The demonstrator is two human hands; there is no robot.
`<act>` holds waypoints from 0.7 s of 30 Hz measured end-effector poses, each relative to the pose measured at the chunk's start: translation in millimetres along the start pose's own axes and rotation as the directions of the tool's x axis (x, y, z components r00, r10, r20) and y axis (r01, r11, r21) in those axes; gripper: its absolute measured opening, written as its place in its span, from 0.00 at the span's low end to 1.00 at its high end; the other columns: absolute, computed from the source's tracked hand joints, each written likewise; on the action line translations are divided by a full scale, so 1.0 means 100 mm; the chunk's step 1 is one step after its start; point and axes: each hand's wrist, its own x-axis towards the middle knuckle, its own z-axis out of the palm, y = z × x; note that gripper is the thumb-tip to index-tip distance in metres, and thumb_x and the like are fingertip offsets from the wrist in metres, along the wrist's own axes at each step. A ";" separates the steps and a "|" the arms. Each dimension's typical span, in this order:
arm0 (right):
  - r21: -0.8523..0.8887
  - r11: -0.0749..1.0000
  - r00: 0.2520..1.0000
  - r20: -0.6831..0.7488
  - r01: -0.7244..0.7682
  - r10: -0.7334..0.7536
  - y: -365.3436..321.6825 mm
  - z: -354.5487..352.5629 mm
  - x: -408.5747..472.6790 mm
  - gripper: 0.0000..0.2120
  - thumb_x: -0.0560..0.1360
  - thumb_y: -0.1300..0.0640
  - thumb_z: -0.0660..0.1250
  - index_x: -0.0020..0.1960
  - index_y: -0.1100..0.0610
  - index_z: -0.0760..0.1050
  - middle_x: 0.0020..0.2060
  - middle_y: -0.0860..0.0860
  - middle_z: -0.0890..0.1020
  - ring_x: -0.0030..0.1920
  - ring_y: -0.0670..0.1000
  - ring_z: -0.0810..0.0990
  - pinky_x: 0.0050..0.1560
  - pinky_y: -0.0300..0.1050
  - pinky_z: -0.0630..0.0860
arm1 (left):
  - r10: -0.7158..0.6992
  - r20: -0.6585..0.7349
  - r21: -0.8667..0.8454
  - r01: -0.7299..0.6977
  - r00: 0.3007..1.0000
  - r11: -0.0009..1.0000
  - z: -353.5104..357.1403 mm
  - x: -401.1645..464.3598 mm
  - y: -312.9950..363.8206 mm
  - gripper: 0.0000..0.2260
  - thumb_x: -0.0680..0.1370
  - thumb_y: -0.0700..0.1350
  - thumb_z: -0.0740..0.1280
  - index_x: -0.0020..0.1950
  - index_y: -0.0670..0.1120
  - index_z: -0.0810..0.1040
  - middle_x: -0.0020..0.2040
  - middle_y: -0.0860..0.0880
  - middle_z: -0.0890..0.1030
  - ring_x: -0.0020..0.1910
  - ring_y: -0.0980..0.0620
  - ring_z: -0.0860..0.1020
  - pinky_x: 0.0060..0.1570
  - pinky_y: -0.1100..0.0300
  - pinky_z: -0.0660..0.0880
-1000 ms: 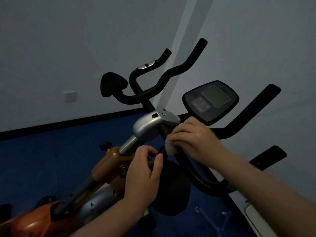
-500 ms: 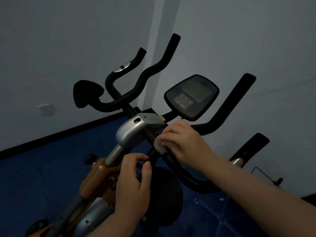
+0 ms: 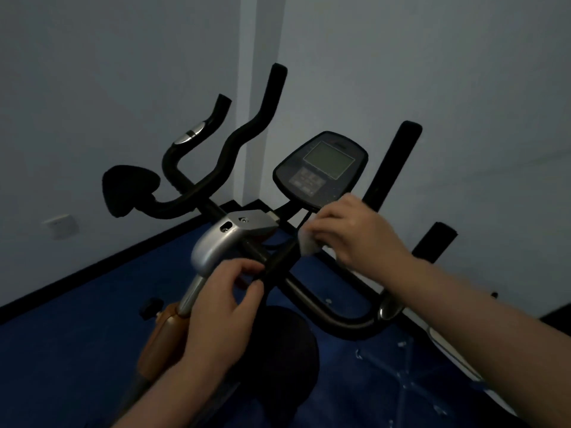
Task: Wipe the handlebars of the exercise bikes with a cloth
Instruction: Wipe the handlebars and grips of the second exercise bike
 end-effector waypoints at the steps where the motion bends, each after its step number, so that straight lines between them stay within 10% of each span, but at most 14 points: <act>1: -0.034 0.996 0.996 -0.025 -0.085 0.084 0.09 -0.07 0.01 0.07 0.73 0.60 0.71 0.49 0.55 0.83 0.45 0.51 0.83 0.47 0.56 0.77 0.38 0.51 0.78 | -0.018 0.048 0.016 0.017 0.999 1.000 -0.01 0.10 0.04 0.06 0.76 0.45 0.66 0.48 0.57 0.78 0.45 0.60 0.79 0.47 0.62 0.77 0.45 0.67 0.72; 6: 0.154 0.780 0.732 -0.273 -0.607 0.624 0.04 -0.07 0.05 0.07 0.75 0.58 0.66 0.49 0.51 0.82 0.47 0.49 0.80 0.51 0.51 0.75 0.46 0.41 0.67 | -0.020 0.131 0.029 0.017 0.991 0.999 0.23 0.53 0.20 0.07 0.77 0.43 0.65 0.48 0.54 0.80 0.44 0.57 0.81 0.44 0.62 0.78 0.43 0.68 0.74; 13: 0.433 0.731 0.701 -0.263 -0.528 0.663 -0.60 0.21 -0.14 0.09 0.74 0.61 0.69 0.53 0.52 0.81 0.47 0.45 0.76 0.48 0.44 0.75 0.48 0.29 0.70 | 0.008 0.104 -0.116 0.004 0.995 0.993 0.42 0.67 0.16 0.08 0.79 0.40 0.61 0.49 0.51 0.78 0.44 0.54 0.81 0.43 0.63 0.79 0.43 0.70 0.74; 18: 0.517 0.548 0.428 -0.343 -0.657 0.837 -0.25 -0.01 -0.05 0.06 0.76 0.58 0.67 0.52 0.52 0.79 0.49 0.45 0.71 0.48 0.42 0.73 0.44 0.22 0.66 | 0.049 0.104 -0.061 -0.043 0.993 0.997 0.43 0.68 0.15 0.08 0.79 0.42 0.61 0.50 0.52 0.78 0.45 0.55 0.80 0.44 0.62 0.78 0.43 0.68 0.74; 21: 0.570 0.480 0.410 -0.258 -0.667 0.875 -0.63 0.25 -0.05 0.04 0.76 0.57 0.66 0.50 0.50 0.76 0.51 0.44 0.70 0.47 0.39 0.73 0.44 0.23 0.68 | 0.098 0.120 -0.029 -0.095 0.988 0.995 0.43 0.69 0.12 0.06 0.79 0.43 0.62 0.50 0.52 0.78 0.46 0.55 0.79 0.45 0.61 0.77 0.44 0.63 0.74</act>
